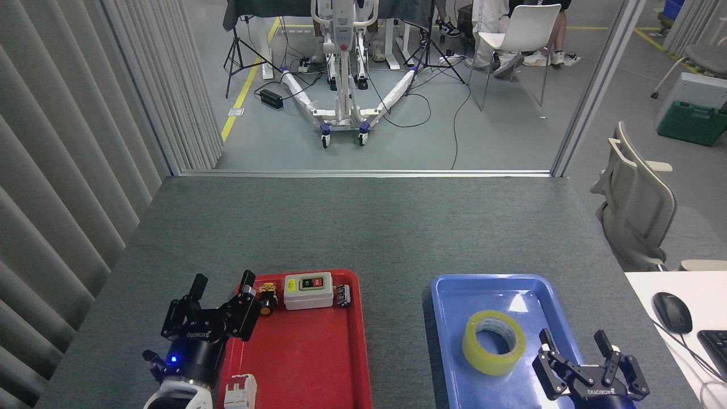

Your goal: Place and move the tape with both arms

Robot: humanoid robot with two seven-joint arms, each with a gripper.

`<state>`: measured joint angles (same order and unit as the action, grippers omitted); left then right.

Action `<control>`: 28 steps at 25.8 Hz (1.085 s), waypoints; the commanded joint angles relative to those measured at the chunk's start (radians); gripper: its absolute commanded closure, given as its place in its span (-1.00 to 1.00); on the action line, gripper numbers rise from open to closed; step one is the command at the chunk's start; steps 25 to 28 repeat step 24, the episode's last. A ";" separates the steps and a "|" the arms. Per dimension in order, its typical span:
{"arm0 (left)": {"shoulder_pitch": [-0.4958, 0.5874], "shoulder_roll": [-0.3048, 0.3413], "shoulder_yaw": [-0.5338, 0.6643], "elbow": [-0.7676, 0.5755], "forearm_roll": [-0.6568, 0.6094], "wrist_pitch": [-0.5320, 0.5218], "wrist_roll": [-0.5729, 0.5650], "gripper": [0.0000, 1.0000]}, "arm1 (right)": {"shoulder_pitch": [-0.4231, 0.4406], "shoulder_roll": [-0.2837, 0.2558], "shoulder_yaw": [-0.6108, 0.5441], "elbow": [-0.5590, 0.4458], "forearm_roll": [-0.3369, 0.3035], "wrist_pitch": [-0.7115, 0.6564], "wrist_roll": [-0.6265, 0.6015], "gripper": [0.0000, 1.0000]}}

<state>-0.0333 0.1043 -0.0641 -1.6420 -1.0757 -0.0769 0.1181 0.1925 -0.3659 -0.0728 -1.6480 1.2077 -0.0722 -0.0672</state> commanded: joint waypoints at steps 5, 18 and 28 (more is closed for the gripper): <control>-0.048 0.000 -0.008 0.096 -0.053 0.002 0.006 -1.00 | -0.033 -0.004 0.014 0.011 -0.001 0.002 0.000 -0.99; -0.062 0.003 -0.008 0.126 -0.105 0.028 0.006 -1.00 | -0.033 -0.011 0.018 0.011 -0.002 0.002 0.000 -0.99; -0.073 0.094 -0.030 0.165 -0.116 0.003 0.002 -1.00 | -0.033 -0.013 0.018 0.011 -0.002 0.002 -0.002 -0.99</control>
